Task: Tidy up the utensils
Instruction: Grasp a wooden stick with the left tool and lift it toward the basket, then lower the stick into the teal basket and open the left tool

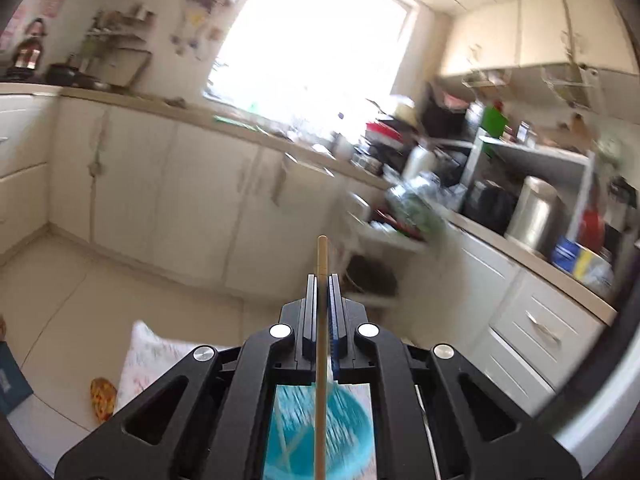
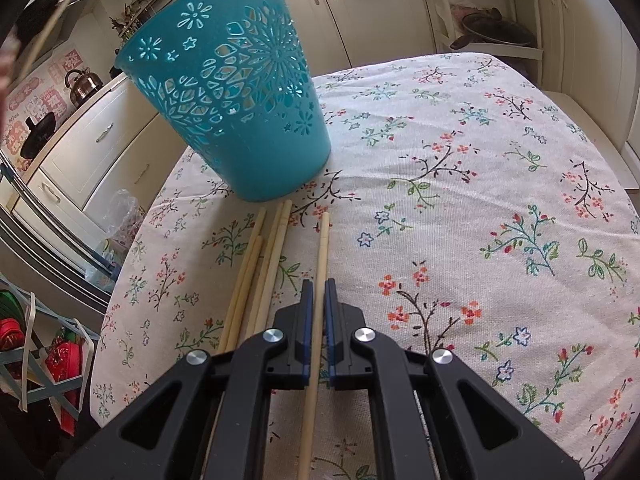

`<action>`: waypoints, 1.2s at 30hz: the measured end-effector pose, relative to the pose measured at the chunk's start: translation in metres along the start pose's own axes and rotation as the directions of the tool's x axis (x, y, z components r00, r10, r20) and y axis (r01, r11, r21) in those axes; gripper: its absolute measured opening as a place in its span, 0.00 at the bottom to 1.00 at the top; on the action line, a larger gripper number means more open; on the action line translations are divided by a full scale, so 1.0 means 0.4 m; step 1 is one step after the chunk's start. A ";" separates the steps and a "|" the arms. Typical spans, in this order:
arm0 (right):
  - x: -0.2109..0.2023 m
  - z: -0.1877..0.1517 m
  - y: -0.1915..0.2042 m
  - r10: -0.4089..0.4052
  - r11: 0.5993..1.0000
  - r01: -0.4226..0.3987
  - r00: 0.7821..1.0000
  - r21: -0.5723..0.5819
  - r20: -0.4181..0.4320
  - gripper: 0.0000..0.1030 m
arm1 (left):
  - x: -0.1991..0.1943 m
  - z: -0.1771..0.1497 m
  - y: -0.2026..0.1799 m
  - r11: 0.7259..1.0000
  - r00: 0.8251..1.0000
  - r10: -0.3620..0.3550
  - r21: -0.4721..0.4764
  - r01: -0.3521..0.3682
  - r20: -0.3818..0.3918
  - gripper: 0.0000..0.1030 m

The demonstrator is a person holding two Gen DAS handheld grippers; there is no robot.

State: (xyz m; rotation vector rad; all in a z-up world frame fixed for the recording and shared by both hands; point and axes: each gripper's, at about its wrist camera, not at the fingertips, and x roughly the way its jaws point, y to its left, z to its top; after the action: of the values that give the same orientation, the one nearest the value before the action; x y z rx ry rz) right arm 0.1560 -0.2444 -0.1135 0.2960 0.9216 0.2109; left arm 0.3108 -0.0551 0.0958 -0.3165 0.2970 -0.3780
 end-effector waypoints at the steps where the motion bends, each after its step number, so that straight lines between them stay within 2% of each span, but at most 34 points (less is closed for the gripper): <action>1: 0.000 0.000 -0.003 0.003 1.000 -0.003 1.000 0.003 0.000 0.06 | 0.017 0.007 0.001 1.000 1.000 0.015 -0.009 -0.014 0.011 0.05; 6: 0.000 0.002 -0.007 0.016 1.000 -0.016 1.000 0.016 -0.001 0.06 | 0.099 -0.005 -0.011 0.997 0.996 0.078 -0.009 -0.078 0.050 0.05; 10: 0.001 0.005 -0.013 0.023 0.999 -0.023 1.000 0.023 -0.002 0.06 | 0.142 -0.031 0.008 0.994 0.994 0.108 0.006 -0.109 0.035 0.05; 14: 0.003 0.010 -0.015 0.028 0.999 -0.028 1.000 0.027 -0.004 0.06 | 0.129 -0.060 0.023 0.993 0.993 0.117 0.023 -0.117 0.018 0.05; 20: 0.003 0.013 -0.018 0.029 0.999 -0.028 1.000 0.024 -0.006 0.06 | 0.128 -0.107 0.003 0.986 0.991 0.108 0.136 -0.097 -0.079 0.05; 23: 0.003 0.015 -0.021 0.028 0.999 -0.028 1.000 0.017 -0.009 0.06 | 0.095 -0.121 0.010 0.984 0.989 0.109 0.153 -0.093 -0.100 0.07; 24: 0.002 0.016 -0.020 0.029 0.999 -0.029 1.000 0.014 -0.012 0.06 | 0.070 -0.124 0.018 0.983 0.989 0.113 0.156 -0.097 -0.096 0.10; 25: 0.001 0.016 -0.021 0.029 0.999 -0.029 0.999 0.012 -0.017 0.06 | 0.051 -0.126 0.025 0.982 0.989 0.120 0.155 -0.105 -0.092 0.19; 26: 0.000 0.016 -0.021 0.031 0.999 -0.031 0.999 0.012 -0.022 0.06 | 0.028 -0.129 0.036 0.982 0.988 0.130 0.150 -0.116 -0.087 0.34; 28: -0.003 0.013 -0.022 0.030 1.000 -0.030 0.999 0.005 -0.027 0.06 | -0.028 -0.145 0.070 0.978 0.983 0.170 0.135 -0.159 -0.071 0.53; 30: -0.003 0.011 -0.015 0.012 1.000 -0.012 1.000 -0.019 -0.026 0.06 | -0.072 -0.180 0.109 0.973 0.975 0.205 0.129 -0.193 -0.085 0.58; 33: -0.001 0.005 0.023 -0.063 0.992 0.061 0.998 -0.114 -0.014 0.06 | -0.091 -0.257 0.176 0.966 0.951 0.250 0.109 -0.233 -0.181 0.64; 36: 0.004 -0.002 0.064 -0.147 0.964 0.145 0.989 -0.224 0.007 0.06 | -0.081 -0.353 0.243 0.961 0.912 0.276 0.072 -0.267 -0.305 0.65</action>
State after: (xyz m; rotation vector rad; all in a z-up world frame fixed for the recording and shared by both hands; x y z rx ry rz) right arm 0.1550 -0.2198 -0.1064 0.0180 0.9159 0.1780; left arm 0.2647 0.0090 -0.0595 -0.1818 0.6394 -0.1546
